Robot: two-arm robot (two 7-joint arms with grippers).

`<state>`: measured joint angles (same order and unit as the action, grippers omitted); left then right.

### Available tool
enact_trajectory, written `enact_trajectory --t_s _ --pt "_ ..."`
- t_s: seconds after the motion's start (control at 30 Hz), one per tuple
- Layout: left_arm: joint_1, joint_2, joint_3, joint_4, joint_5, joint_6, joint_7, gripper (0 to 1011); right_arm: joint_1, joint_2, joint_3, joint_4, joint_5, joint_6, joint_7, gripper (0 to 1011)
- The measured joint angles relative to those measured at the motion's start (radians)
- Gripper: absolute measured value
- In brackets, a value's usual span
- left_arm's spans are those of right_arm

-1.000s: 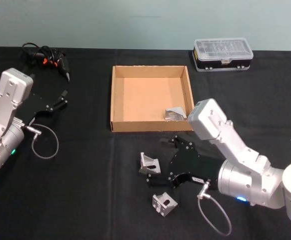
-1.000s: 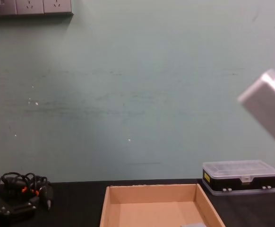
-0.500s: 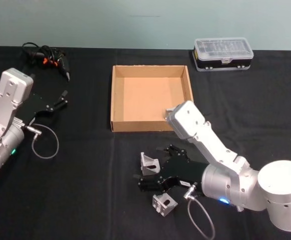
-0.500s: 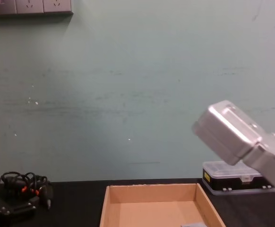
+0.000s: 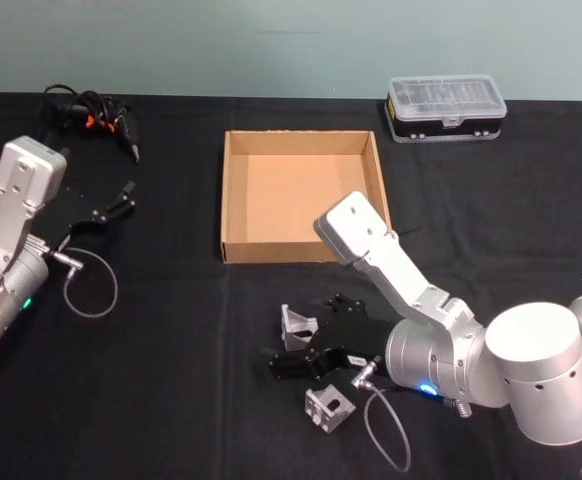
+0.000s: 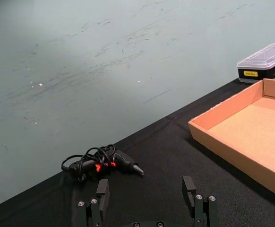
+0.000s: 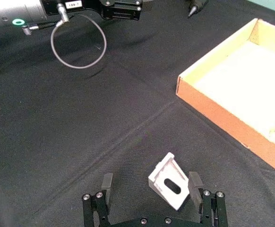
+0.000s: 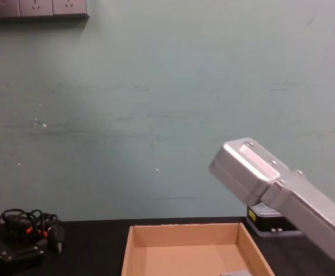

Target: Use one hand to pick up the angle iron from the table and place it into the box.

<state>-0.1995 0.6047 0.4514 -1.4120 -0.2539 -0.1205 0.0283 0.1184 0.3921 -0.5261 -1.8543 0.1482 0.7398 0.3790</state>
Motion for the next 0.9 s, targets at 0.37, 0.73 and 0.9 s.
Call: enact_trajectory --t_s 0.37,0.73,0.9 --pt "0.0 0.0 0.0 0.0 0.0 0.0 0.0 1012 0.019 -0.04 -0.001 0.029 -0.025 0.035 0.004 1002" --pt "0.0 0.0 0.0 0.0 0.0 0.0 0.0 1011 0.023 -0.066 -0.003 0.055 -0.055 0.038 0.015 1002" --pt "0.0 0.0 0.0 0.0 0.0 0.0 0.0 1012 0.026 -0.072 -0.004 0.065 -0.067 0.035 0.022 1002"
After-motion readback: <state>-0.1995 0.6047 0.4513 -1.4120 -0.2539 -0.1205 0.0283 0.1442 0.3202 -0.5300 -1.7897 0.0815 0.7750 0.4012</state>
